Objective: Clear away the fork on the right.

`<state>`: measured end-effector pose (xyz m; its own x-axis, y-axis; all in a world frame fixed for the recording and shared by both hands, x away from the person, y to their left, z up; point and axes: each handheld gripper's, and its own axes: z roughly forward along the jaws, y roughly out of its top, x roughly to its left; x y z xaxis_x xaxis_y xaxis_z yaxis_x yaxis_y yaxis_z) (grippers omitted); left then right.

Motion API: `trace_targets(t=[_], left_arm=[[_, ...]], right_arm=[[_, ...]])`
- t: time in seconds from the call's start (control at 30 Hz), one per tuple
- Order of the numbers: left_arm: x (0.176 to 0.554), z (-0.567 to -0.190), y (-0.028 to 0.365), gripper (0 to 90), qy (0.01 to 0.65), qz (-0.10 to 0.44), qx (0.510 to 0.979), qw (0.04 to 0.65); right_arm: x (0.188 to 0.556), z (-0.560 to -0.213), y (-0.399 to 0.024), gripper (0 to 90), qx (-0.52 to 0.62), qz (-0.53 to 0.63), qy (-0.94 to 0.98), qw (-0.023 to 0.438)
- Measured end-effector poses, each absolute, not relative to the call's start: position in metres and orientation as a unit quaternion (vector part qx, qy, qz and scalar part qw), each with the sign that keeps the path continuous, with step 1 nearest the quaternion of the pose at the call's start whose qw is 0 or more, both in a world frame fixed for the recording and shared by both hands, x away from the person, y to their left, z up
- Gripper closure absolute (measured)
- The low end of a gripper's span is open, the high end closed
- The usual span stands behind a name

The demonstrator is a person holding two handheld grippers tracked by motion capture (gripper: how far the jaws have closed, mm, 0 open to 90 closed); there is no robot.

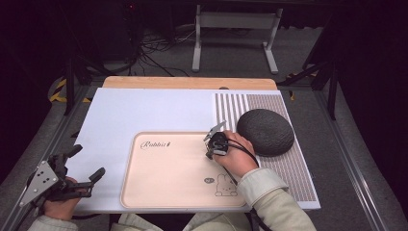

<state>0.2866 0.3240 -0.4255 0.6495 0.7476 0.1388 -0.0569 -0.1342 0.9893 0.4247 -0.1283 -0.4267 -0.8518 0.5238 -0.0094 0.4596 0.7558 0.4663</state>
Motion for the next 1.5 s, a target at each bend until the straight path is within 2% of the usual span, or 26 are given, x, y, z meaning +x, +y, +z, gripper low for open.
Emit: trace_targets(t=[1.5], left_arm=[[0.287, -0.426, 0.324, 0.8, 0.259, 0.330, 0.675, 0.606]], right_arm=[[0.442, -0.425, -0.165, 90.0, 0.384, 0.209, 0.896, 0.078]])
